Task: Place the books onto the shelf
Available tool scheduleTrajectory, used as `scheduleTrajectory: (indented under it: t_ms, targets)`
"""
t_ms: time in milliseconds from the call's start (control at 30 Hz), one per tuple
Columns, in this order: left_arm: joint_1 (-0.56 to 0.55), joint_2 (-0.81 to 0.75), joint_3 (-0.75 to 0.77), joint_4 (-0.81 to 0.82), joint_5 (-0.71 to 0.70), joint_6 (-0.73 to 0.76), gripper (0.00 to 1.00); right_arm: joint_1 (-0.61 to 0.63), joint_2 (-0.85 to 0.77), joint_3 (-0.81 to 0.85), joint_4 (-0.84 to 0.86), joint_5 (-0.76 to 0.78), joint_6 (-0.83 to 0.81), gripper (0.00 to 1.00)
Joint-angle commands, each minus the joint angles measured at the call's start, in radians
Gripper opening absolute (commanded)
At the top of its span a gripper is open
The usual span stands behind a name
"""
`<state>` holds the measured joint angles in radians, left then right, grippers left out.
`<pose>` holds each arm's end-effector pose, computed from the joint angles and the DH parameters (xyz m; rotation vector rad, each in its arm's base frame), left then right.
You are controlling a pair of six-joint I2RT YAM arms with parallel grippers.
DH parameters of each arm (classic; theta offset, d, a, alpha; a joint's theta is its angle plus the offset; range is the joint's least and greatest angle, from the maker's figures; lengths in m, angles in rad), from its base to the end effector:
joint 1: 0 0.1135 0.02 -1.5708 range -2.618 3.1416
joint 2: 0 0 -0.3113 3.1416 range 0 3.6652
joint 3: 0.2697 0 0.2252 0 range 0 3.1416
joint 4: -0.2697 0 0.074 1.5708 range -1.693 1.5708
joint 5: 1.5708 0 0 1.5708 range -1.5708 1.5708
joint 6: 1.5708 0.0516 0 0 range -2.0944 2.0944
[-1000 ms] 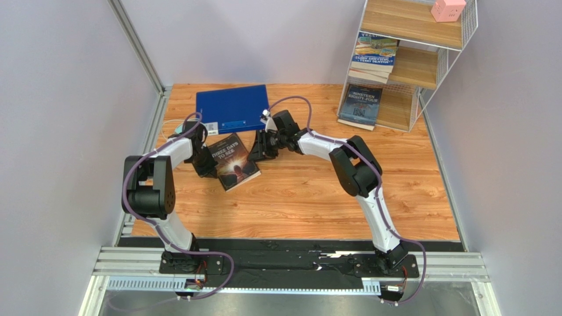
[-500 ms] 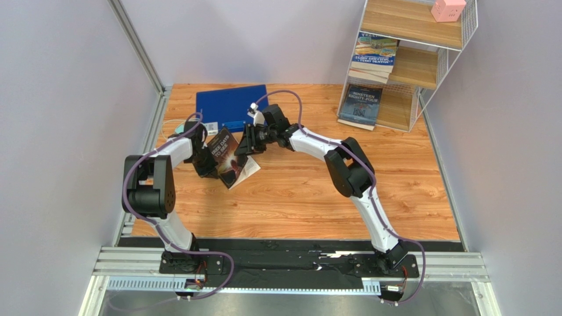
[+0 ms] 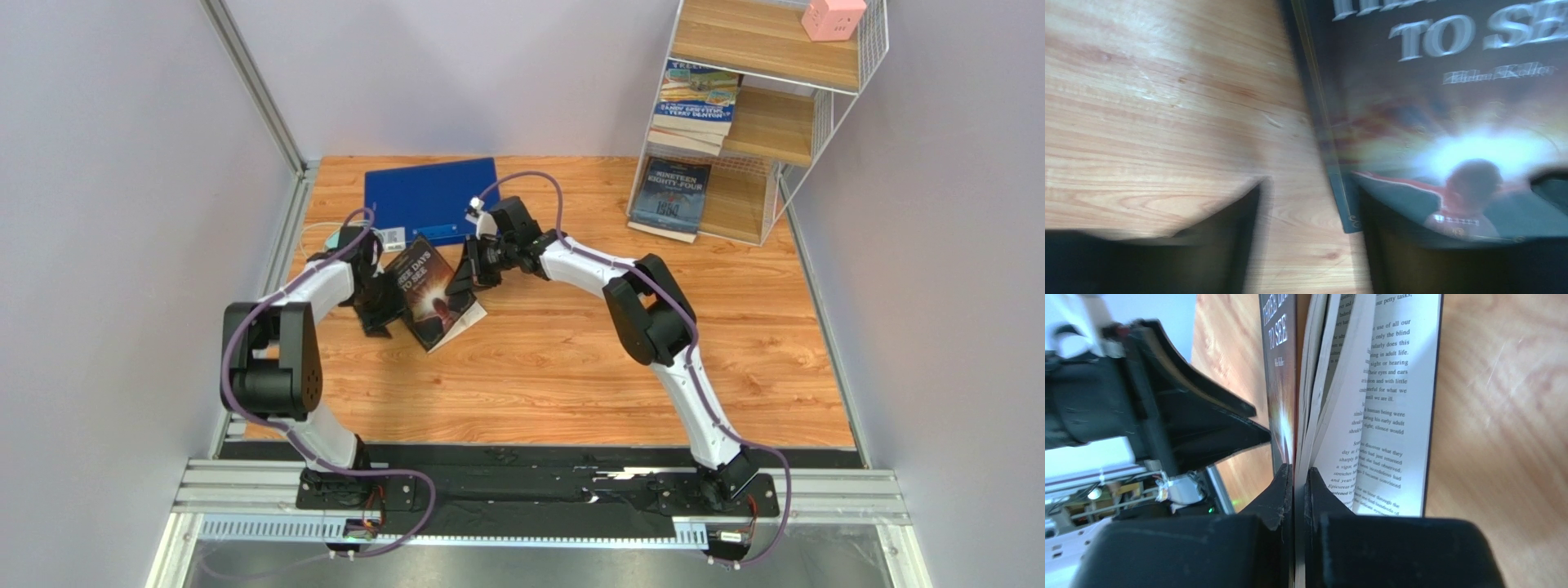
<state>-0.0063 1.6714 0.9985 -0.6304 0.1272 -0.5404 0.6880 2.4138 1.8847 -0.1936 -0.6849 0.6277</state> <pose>0.2914 -0.0084 0.2141 -0.7425 2.8085 -0.2837 0.4085 0.3780 0.1874 -0.4793 2.4960 1.4005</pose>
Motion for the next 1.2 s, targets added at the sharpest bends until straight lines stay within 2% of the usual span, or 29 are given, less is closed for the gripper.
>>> scheduleTrajectory:
  t_ms: [0,67,133,167,267,400,567,667,700,800,900,1000,1033,1067,1133,1167]
  targets:
    - [-0.012,-0.213,-0.026,0.095,0.113,0.034,0.82,-0.034,-0.105,-0.119,0.099,-0.097,0.019,0.0]
    - [-0.012,-0.297,-0.093,0.181,0.165,0.033,0.95,-0.062,-0.162,-0.172,0.183,-0.154,0.081,0.0]
    - [-0.005,-0.421,-0.148,0.304,0.199,-0.007,1.0,-0.1,-0.221,-0.249,0.31,-0.188,0.14,0.0]
    - [-0.003,-0.458,-0.212,0.367,0.266,-0.021,1.0,-0.11,-0.24,-0.271,0.347,-0.217,0.154,0.0]
    - [0.0,-0.555,-0.306,0.546,0.348,-0.104,1.0,-0.134,-0.318,-0.344,0.427,-0.251,0.184,0.0]
    - [0.0,-0.613,-0.382,0.728,0.411,-0.193,1.0,-0.154,-0.403,-0.426,0.577,-0.284,0.263,0.0]
    - [0.0,-0.616,-0.408,0.84,0.474,-0.248,1.0,-0.157,-0.47,-0.458,0.638,-0.301,0.316,0.0]
    - [0.0,-0.608,-0.451,0.997,0.508,-0.322,1.0,-0.157,-0.484,-0.475,0.723,-0.32,0.388,0.0]
    - [0.0,-0.61,-0.458,1.046,0.506,-0.352,1.0,-0.156,-0.486,-0.493,0.799,-0.323,0.445,0.0]
    - [0.0,-0.611,-0.475,1.113,0.514,-0.38,0.98,-0.151,-0.479,-0.499,0.842,-0.349,0.478,0.0]
    - [-0.001,-0.621,-0.48,1.172,0.522,-0.397,0.87,-0.133,-0.475,-0.5,0.829,-0.367,0.472,0.0]
    - [-0.003,-0.618,-0.457,1.172,0.531,-0.405,0.13,-0.114,-0.479,-0.501,0.754,-0.374,0.408,0.02]
    - [-0.003,-0.615,-0.434,1.154,0.538,-0.4,0.0,-0.111,-0.486,-0.512,0.723,-0.364,0.355,0.06]
    - [-0.003,-0.61,-0.417,1.123,0.542,-0.386,0.0,-0.113,-0.493,-0.521,0.642,-0.328,0.315,0.1]
    - [-0.003,-0.607,-0.377,1.063,0.571,-0.344,0.0,-0.12,-0.525,-0.526,0.516,-0.27,0.232,0.34]
    - [-0.003,-0.613,-0.364,1.036,0.578,-0.325,0.0,-0.13,-0.536,-0.527,0.399,-0.204,0.142,0.39]
